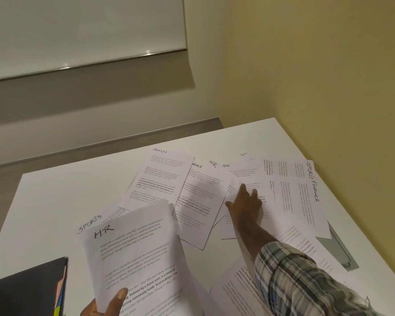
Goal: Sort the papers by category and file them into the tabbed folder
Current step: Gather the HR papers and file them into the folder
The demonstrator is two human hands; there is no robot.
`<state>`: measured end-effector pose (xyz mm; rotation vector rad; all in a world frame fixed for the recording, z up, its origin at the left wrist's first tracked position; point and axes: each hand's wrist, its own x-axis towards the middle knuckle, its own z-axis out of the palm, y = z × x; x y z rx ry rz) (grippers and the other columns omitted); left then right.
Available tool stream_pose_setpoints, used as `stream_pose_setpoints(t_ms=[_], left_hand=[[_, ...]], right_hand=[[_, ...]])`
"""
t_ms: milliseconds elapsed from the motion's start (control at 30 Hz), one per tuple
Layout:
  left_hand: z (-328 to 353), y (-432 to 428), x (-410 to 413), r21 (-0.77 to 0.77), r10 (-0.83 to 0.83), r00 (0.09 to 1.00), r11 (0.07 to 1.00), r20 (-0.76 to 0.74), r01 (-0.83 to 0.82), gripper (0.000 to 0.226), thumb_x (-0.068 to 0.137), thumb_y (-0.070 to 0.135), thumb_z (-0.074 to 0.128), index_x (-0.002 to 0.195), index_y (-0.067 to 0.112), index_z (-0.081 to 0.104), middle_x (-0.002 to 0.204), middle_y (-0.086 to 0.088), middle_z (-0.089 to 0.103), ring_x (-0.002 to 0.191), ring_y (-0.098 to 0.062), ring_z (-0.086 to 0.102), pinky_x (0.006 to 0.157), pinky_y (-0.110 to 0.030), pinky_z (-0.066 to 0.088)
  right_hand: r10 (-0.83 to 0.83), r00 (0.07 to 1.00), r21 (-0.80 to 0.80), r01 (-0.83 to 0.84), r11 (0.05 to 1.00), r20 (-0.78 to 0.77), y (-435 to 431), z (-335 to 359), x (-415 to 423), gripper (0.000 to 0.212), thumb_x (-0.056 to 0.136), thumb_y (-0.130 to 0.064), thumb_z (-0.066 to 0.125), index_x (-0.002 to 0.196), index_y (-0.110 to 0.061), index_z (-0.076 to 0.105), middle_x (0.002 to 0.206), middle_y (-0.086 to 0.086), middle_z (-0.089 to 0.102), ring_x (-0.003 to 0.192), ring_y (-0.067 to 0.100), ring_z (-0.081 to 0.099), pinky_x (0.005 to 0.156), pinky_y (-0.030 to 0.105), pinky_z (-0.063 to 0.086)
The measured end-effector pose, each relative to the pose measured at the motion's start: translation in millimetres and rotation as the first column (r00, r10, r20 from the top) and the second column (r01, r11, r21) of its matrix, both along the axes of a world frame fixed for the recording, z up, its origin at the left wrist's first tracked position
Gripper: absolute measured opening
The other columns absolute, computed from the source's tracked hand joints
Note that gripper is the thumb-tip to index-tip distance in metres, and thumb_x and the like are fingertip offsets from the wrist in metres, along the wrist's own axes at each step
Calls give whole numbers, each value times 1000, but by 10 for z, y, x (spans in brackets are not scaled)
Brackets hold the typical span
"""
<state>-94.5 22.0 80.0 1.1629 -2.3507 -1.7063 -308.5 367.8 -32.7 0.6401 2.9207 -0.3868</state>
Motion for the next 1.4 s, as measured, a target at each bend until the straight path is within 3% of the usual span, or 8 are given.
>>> stream_pose_setpoints(t_ms=[100, 233, 467, 600, 733, 1033, 1133, 1400], left_hand=[[-27, 263, 122, 62, -49, 999, 997, 6, 49, 24, 85, 0, 76, 101, 17, 70, 95, -17, 73, 89, -38, 67, 53, -8, 53], [82, 273, 151, 150, -10, 1000, 989, -1, 10, 18, 85, 10, 78, 101, 17, 72, 82, -10, 78, 86, -36, 69, 69, -31, 53], [191, 361, 119, 160, 29, 1000, 987, 2, -29, 19, 91, 8, 72, 108, 13, 65, 74, 17, 73, 87, -26, 65, 93, -38, 45], [193, 394, 121, 155, 26, 999, 988, -24, -22, 19, 91, 9, 72, 109, 13, 65, 82, 10, 71, 87, -26, 66, 80, -33, 48], [269, 428, 135, 163, 20, 997, 987, -73, -8, 17, 92, 8, 71, 107, 14, 65, 78, 15, 70, 85, -23, 65, 90, -37, 45], [364, 440, 226, 161, -21, 995, 986, -94, 36, 18, 95, 12, 68, 111, 13, 62, 86, 4, 66, 92, -30, 62, 93, -41, 45], [336, 400, 262, 150, -33, 995, 988, -93, 47, 21, 94, 16, 70, 114, 12, 63, 89, -3, 68, 95, -32, 63, 94, -43, 47], [425, 436, 271, 178, -133, 982, 972, -136, 156, 28, 95, 14, 68, 122, 18, 61, 105, -3, 70, 106, -27, 63, 101, -38, 44]], right_hand=[[-129, 986, -240, 100, 965, -106, -33, -10, -67, 72, 86, -26, 79, 144, -12, 38, 124, 13, 68, 114, 33, 63, 89, 45, 57], [-455, 890, -647, 362, 671, 26, -126, 81, -109, 58, 87, -8, 69, 139, -9, 42, 118, 13, 68, 93, 30, 70, 71, 43, 65], [-446, 892, -564, 333, 755, -70, 63, 596, -58, 32, 93, 0, 56, 125, 2, 57, 119, 21, 67, 109, 39, 66, 85, 40, 57], [-383, 918, -538, 273, 797, -102, 433, 798, 17, 15, 96, -6, 58, 107, 1, 65, 108, 16, 69, 97, 33, 68, 73, 31, 51], [-372, 914, -563, 223, 796, -163, 632, 1045, 80, 18, 91, -3, 60, 74, -8, 57, 88, 14, 71, 79, 32, 70, 57, 25, 48], [-404, 893, -629, 202, 750, -195, 849, 1347, 317, 29, 89, 0, 58, 65, -14, 47, 82, 11, 69, 73, 35, 73, 59, 45, 63], [-405, 869, -559, 193, 806, -284, 954, 1594, 487, 34, 95, -2, 53, 66, -15, 42, 84, 9, 62, 74, 27, 64, 46, 24, 42], [-325, 679, -414, 34, 910, -659, 1505, 2485, 1032, 14, 96, -10, 54, 93, -3, 66, 75, 8, 59, 70, 24, 53, 64, 32, 36]])
